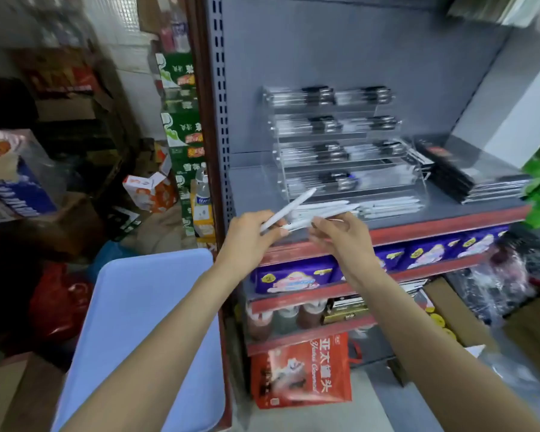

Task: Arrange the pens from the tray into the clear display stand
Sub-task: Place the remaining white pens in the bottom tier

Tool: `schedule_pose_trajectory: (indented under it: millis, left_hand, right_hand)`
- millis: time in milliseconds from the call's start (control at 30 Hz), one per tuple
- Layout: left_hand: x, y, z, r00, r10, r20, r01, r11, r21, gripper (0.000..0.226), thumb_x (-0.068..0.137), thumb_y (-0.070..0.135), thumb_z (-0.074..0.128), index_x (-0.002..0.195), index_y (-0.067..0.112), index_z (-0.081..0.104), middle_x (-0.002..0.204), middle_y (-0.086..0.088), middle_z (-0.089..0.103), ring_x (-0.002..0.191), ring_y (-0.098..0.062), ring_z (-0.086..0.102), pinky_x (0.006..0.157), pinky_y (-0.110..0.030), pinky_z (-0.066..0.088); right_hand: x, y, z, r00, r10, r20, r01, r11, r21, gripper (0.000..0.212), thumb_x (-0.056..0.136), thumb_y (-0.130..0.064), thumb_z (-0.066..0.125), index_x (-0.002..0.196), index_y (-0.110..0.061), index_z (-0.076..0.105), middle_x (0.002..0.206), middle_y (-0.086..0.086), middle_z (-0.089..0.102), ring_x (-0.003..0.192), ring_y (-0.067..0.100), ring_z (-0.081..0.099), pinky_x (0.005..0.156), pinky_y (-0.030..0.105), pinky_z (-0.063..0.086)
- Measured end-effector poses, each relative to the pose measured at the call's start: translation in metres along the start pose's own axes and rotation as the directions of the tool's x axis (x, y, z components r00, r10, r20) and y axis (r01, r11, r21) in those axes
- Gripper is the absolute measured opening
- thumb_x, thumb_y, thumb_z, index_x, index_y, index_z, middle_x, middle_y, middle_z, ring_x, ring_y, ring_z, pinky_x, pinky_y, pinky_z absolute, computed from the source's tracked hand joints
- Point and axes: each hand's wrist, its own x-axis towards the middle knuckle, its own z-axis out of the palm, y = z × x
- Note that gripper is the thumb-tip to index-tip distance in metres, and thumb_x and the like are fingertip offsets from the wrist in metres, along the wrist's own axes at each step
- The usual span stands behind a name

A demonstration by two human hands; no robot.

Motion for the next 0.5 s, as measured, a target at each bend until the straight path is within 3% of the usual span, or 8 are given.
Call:
schedule_pose_trajectory:
  millis: [100,200,300,367,500]
  left_hand:
    - [0.035,0.029,0.041,0.999,-0.033,-0.031,0.034,0.999,0.018,0.005,0.085,0.02,0.067,0.089,0.016,0.068,0.057,0.003,0.051,0.05,-0.012,0.04,0.044,-0.014,0.033]
    - [0.068,0.049,0.081,0.996,-0.062,-0.068,0.065,0.997,0.043,0.009,0.086,0.019,0.066,0.091,0.012,0.07,0.057,0.002,0.048,0.049,-0.011,0.035,0.044,-0.015,0.032]
    - [0.093,0.061,0.114,0.991,-0.102,-0.09,0.11,0.99,0.088,0.009,0.085,0.02,0.067,0.09,0.013,0.07,0.056,0.004,0.046,0.049,-0.011,0.037,0.045,-0.018,0.028]
    - [0.103,0.066,0.13,0.989,-0.125,-0.082,0.136,0.98,0.147,0.011,0.085,0.021,0.066,0.092,0.013,0.069,0.058,0.004,0.048,0.052,-0.015,0.043,0.049,-0.028,0.031]
    - [0.116,0.076,0.151,0.985,-0.163,-0.061,0.174,0.948,0.266,0.013,0.089,0.024,0.062,0.095,0.014,0.067,0.072,-0.007,0.056,0.078,-0.032,0.059,0.06,-0.032,0.039]
  right_hand:
    - [0.037,-0.016,-0.064,0.996,-0.063,-0.059,0.045,0.964,-0.263,0.013,0.087,-0.012,0.064,0.094,-0.013,0.054,0.086,0.003,0.064,0.073,0.015,0.063,0.078,0.029,0.052]
    - [0.076,-0.026,-0.128,0.986,-0.14,-0.093,0.082,0.881,-0.465,0.03,0.087,-0.015,0.063,0.115,-0.01,0.052,0.098,0.004,0.063,0.085,0.017,0.061,0.075,0.027,0.046]
    - [0.108,-0.03,-0.174,0.968,-0.221,-0.117,0.101,0.774,-0.625,0.036,0.085,-0.016,0.065,0.118,-0.007,0.053,0.111,0.009,0.058,0.096,0.019,0.056,0.081,0.029,0.042]
    - [0.127,-0.031,-0.193,0.957,-0.265,-0.116,0.101,0.683,-0.723,0.042,0.083,-0.014,0.067,0.12,-0.004,0.051,0.114,0.012,0.051,0.107,0.025,0.05,0.091,0.032,0.04]
    - [0.151,-0.032,-0.214,0.958,-0.276,-0.08,0.103,0.592,-0.799,0.049,0.084,-0.013,0.066,0.128,-0.003,0.046,0.13,0.017,0.045,0.12,0.029,0.044,0.1,0.035,0.034]
